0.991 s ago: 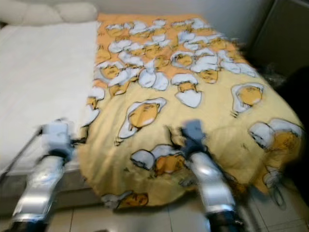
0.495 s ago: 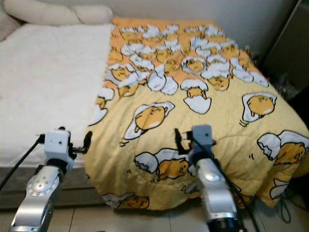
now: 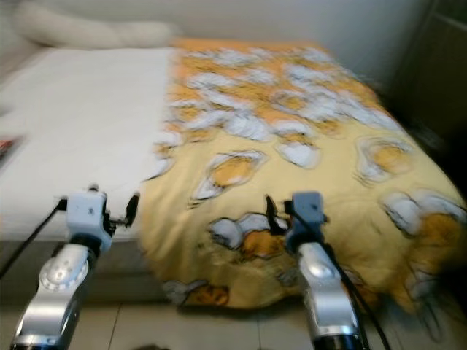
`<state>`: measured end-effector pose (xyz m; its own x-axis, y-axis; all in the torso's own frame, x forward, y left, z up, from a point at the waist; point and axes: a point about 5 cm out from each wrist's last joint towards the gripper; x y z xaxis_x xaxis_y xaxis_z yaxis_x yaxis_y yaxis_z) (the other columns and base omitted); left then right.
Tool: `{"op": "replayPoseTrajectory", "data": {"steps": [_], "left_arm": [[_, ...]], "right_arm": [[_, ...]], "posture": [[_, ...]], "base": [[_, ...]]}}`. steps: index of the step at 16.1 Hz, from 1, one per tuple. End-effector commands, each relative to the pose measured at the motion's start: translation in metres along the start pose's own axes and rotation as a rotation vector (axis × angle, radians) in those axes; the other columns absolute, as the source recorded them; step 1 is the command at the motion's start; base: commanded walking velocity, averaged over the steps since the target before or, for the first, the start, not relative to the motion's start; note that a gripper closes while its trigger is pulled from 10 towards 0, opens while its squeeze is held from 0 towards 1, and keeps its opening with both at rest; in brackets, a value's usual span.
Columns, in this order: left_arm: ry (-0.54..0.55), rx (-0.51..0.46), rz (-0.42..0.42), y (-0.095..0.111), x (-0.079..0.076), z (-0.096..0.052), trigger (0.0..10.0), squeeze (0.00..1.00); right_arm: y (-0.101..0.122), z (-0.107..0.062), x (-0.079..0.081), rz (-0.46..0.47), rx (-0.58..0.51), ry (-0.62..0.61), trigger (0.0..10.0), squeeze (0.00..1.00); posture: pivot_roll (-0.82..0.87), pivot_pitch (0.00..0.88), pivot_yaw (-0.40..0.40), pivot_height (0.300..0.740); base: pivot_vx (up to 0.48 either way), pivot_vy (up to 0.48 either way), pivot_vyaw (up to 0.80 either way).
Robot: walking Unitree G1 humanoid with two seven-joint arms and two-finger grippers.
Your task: Clean up the room
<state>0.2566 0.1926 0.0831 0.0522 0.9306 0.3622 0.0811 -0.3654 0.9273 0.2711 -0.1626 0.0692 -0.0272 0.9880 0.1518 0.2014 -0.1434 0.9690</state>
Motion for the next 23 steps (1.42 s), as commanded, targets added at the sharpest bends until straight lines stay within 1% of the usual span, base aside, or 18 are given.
{"op": "replayPoseTrajectory", "data": {"steps": [1,10,11,12,21,23], "left_arm": [[-0.011,0.03,0.013,-0.0056,-0.0007,-0.0011,10.0,0.51],[-0.014,0.03,0.017,-0.0054,-0.0008,-0.0008,10.0,0.51],[-0.002,0.048,0.037,-0.0047,0.0031,0.0022,10.0,0.36],[0.005,0.057,0.044,-0.0048,0.0052,0.003,10.0,0.35],[0.003,0.067,0.059,-0.0068,0.0049,0.0019,10.0,0.28],[0.004,0.068,0.061,-0.0068,0.005,0.0019,10.0,0.27]], "right_arm": [[0.0047,0.0012,0.0036,0.006,-0.022,0.01,10.0,0.0],[0.0043,0.0007,0.0027,0.007,-0.019,0.002,10.0,0.0],[0.0029,0.001,0.0064,0.023,-0.02,0.003,10.0,0.0],[0.0021,0.001,0.0087,0.029,-0.02,0.007,10.0,0.0],[0.0012,-0.0001,0.007,0.022,-0.012,0.003,10.0,0.0],[0.0011,0.0,0.007,0.022,-0.012,0.004,10.0,0.0]], "posture": [[-0.04,0.0,-0.002,0.74],[-0.04,0.0,-0.001,0.74],[-0.03,0.0,0.01,0.74],[-0.03,0.0,0.009,0.74],[-0.04,0.0,0.01,0.74],[-0.04,0.0,0.009,0.74]], "base": [[0.0,0.0,0.0],[0.0,0.0,0.0],[0.0,0.0,0.0],[0.0,0.0,0.0],[0.0,0.0,0.0],[0.0,0.0,0.0]]}}
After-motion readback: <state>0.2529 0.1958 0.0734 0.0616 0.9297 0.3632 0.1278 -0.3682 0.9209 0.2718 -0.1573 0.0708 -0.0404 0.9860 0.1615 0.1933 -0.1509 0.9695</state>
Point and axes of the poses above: a point about 5 cm out from each wrist's last joint towards the gripper, its own z axis pointing out of the wrist towards the gripper, its own y axis along the axis of the wrist's last joint, x = y × z, and after that the axes turned 11 degrees about z, right-handed
